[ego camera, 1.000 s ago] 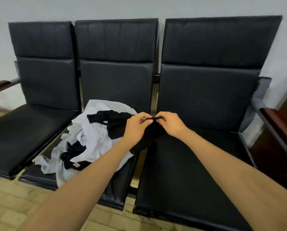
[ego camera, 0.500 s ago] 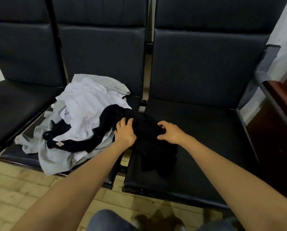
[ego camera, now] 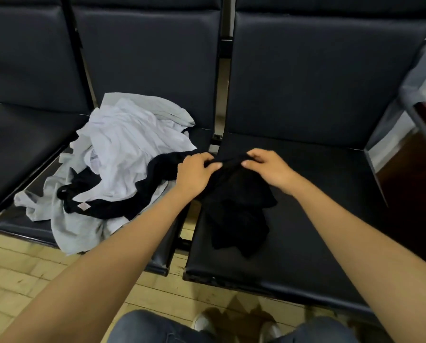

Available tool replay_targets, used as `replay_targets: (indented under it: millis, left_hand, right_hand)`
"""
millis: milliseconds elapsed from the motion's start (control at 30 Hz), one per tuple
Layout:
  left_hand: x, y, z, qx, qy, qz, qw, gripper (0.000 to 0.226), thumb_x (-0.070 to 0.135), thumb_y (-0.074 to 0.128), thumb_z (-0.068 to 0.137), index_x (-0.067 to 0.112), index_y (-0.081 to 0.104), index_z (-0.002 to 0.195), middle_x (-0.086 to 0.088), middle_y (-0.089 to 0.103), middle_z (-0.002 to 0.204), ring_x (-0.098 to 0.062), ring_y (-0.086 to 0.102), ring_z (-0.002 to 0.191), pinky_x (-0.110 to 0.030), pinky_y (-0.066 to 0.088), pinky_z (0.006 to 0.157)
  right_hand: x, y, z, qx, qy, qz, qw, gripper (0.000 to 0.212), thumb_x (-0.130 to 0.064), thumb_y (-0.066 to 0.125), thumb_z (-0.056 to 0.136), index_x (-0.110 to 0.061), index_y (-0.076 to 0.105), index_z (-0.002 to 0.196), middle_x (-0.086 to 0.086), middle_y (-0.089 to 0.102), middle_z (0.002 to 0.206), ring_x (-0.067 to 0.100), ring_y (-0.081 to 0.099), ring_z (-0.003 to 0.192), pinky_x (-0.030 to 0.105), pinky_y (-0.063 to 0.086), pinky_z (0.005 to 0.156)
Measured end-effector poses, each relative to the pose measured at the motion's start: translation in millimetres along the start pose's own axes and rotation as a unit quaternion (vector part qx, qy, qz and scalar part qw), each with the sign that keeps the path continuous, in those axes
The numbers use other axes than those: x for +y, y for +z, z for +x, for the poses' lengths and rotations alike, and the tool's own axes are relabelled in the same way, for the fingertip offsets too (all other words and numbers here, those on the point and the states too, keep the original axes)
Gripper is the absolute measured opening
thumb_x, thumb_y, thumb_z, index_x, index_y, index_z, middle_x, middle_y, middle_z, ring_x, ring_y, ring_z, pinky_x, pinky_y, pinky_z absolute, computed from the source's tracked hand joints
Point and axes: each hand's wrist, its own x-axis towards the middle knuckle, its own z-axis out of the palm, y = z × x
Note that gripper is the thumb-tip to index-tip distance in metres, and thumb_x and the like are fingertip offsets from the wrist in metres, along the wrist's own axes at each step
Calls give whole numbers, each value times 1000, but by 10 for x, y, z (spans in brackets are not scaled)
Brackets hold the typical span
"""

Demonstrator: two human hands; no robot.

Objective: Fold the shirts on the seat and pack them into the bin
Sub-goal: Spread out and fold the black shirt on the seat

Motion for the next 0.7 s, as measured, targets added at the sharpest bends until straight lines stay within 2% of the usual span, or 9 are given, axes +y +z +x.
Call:
replay_targets:
  millis: [67, 167, 233, 300, 367, 433, 500, 600, 700]
  left_hand:
    - [245, 7, -43, -35, 29, -48, 998, 30, 38, 54, 94, 13, 67, 101, -4, 68, 97, -22, 61, 97, -40, 44, 92]
    - [772, 60, -217, -98, 51, -213, 971, 24, 28, 54, 96, 7, 66, 94, 1, 64, 87, -11, 59, 84, -27, 43, 81]
    - [1110, 150, -311, -144, 34, -333, 931, 19, 25, 54, 96, 11, 67, 101, 0, 68, 100, -11, 62, 98, -26, 45, 89]
    - [1362, 259, -358, -197, 21, -391, 899, 23, 26, 50, 98, 18, 64, 114, 4, 66, 115, -10, 58, 113, -24, 44, 98]
    - [1452, 391, -364, -211, 8, -338, 917, 32, 29, 42, 101, 17, 56, 128, 3, 61, 124, -12, 54, 119, -26, 40, 103]
    - [1336, 525, -328, -182, -31, -216, 959, 38, 26, 42, 102, 13, 49, 136, -4, 53, 136, -19, 48, 126, -29, 36, 106]
    - [1068, 644, -302, -157, -85, -38, 983, 42, 20, 47, 99, 9, 44, 140, -12, 45, 142, -28, 43, 130, -32, 34, 106]
    - [712, 719, -347, -120, -145, 136, 973, 48, 20, 48, 96, 11, 38, 142, -18, 33, 145, -37, 30, 133, -43, 30, 109]
    - [502, 736, -383, -76, -210, 138, 965, 55, 27, 50, 96, 7, 31, 143, -19, 28, 147, -38, 26, 135, -47, 25, 109]
  right_hand:
    - [-8, -290, -161, 31, -17, 22, 999, 10, -22, 60, 93, -28, 63, 86, -9, 65, 96, 14, 58, 108, 37, 43, 97]
    - [-10, -750, -433, 101, -36, 54, 993, 16, -19, 62, 92, -32, 63, 83, -14, 65, 91, 9, 60, 98, 32, 45, 95]
    - [13, -1057, -608, 147, -45, 79, 985, 16, -17, 62, 91, -31, 65, 84, -13, 67, 90, 5, 61, 91, 27, 46, 91]
    - [135, -1321, -720, 176, -23, 49, 983, 11, -17, 62, 92, -27, 67, 93, -6, 69, 99, 11, 62, 98, 30, 47, 93]
    - [297, -1488, -804, 166, 53, -49, 984, 28, -12, 58, 93, -18, 62, 120, 3, 63, 122, 19, 57, 115, 30, 44, 96]
    - [467, -1476, -880, 86, 123, -110, 982, 52, -3, 53, 92, -17, 44, 141, 5, 49, 141, 22, 47, 127, 28, 41, 96]
    - [570, -1272, -969, -17, 133, -132, 982, 65, -5, 59, 88, -21, 35, 146, 5, 40, 148, 23, 42, 132, 27, 38, 99]
    - [676, -799, -1003, -149, 119, -150, 970, 85, -24, 72, 83, -28, 22, 151, 4, 24, 156, 23, 26, 142, 30, 27, 111]
    - [698, -342, -878, -175, 84, -177, 965, 89, -31, 71, 84, -28, 14, 153, 4, 14, 158, 27, 12, 145, 40, 20, 117]
